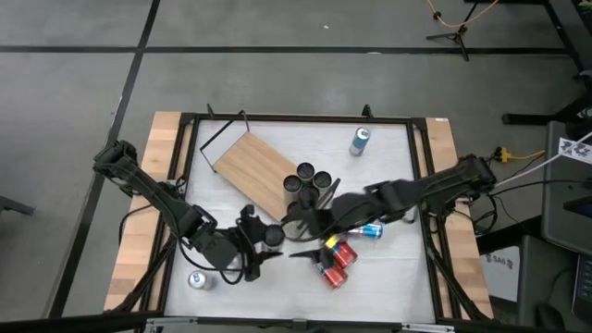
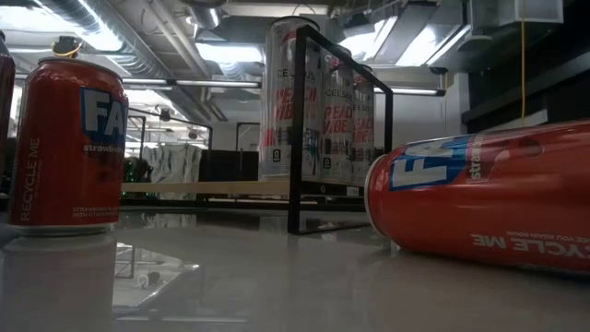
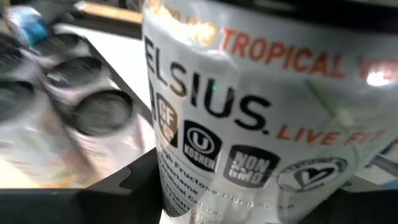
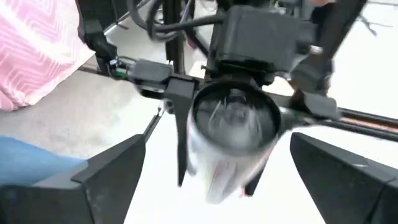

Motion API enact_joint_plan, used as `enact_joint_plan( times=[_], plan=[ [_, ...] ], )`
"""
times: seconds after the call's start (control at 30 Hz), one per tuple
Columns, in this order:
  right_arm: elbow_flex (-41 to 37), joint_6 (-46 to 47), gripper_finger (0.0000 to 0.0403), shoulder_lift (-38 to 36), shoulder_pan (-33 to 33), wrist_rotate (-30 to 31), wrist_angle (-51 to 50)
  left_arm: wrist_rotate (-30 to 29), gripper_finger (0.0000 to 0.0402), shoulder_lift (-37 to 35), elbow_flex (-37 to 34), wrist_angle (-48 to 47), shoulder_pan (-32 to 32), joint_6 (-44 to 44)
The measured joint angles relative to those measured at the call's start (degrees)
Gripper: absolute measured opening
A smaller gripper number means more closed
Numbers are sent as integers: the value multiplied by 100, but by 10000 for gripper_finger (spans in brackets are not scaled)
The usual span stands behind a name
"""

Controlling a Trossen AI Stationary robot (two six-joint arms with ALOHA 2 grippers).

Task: Place canned beverage on shelf
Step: Put the white-yellow soda can on the shelf aligned with the other white-yellow soda cans

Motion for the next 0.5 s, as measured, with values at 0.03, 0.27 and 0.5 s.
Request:
enact_joint_plan(
  times=[0.03,0.27,0.5],
  plan=[
    [0,-17,396,-130,0,46,-104,-85,244,-69,0,-33,3,60],
    [0,-297,396,-966,1,128,-1049,-537,244,-672,0,-508,217,454],
    [0,-298,396,-1293,0,698,-2181,-652,244,-1302,0,-1602,744,514]
  ],
)
